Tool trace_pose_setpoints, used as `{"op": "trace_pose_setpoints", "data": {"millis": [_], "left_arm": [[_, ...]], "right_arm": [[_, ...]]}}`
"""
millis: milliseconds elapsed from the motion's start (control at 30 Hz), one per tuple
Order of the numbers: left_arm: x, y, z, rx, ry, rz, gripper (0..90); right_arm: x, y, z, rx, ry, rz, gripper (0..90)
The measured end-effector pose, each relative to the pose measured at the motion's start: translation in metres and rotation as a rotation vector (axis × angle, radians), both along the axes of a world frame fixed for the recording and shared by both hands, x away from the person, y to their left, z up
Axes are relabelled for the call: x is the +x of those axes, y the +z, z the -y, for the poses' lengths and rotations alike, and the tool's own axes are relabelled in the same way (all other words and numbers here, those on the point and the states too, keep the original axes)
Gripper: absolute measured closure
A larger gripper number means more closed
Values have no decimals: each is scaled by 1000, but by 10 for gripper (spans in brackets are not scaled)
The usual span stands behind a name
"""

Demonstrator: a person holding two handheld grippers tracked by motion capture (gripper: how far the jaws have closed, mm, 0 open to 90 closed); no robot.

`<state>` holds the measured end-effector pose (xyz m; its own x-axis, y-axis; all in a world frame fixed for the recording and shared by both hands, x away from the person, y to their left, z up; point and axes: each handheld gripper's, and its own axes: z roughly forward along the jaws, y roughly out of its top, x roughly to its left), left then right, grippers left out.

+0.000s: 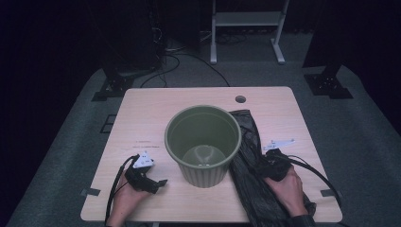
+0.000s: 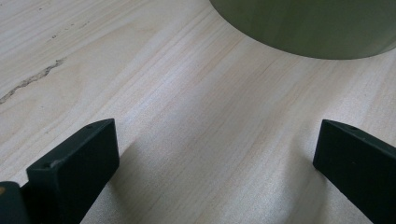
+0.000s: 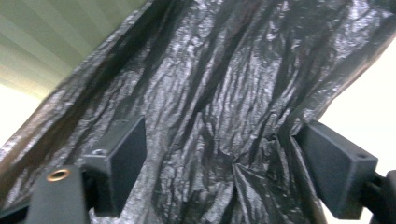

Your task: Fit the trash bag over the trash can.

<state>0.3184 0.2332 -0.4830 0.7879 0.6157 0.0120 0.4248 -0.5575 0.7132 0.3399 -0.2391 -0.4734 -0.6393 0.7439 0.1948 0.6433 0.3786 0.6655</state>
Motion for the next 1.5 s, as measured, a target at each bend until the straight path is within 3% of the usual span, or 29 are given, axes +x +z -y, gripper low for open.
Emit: {"op": "trace_pose_setpoints", "data": {"millis": [267,467,533,600,633,867,933,1033,1133,1200,1233,1300,1500], "left_arm": [[0,0,0,1,-2,0,0],[0,0,0,1,-3,-1,0],[0,0,0,1,-3,-1,0],[0,0,0,1,-4,-1,0],[0,0,0,1,-4,-1,0],[0,0,0,0,-5,-1,0],[0,0,0,0,-6,-1,0],[0,0,0,1,-7,-1,0],[0,0,0,1,-7,-1,0],[0,0,0,1,-7,-1,0],[0,0,0,1,-9,-1,0],[0,0,0,1,-9,-1,0],[0,0,0,1,-9,-1,0]], "right_arm": [[0,2,-18,31,13,23,132],[2,-3,-22,42,-13,30,132],[2,-3,-24,35,-16,35,132],[2,-2,-32,-9,-14,45,132],[3,-2,-36,19,-5,43,132],[5,-2,-38,38,-22,45,132],[4,-1,-47,-20,-18,61,132],[5,-4,-56,-59,-9,79,132],[5,-4,-56,-63,-9,87,141],[2,-5,-57,-100,-8,119,176],[0,-5,-57,-120,-6,138,234],[-1,-5,-57,-119,-3,142,258],[-5,-2,-51,-107,25,148,536]]}}
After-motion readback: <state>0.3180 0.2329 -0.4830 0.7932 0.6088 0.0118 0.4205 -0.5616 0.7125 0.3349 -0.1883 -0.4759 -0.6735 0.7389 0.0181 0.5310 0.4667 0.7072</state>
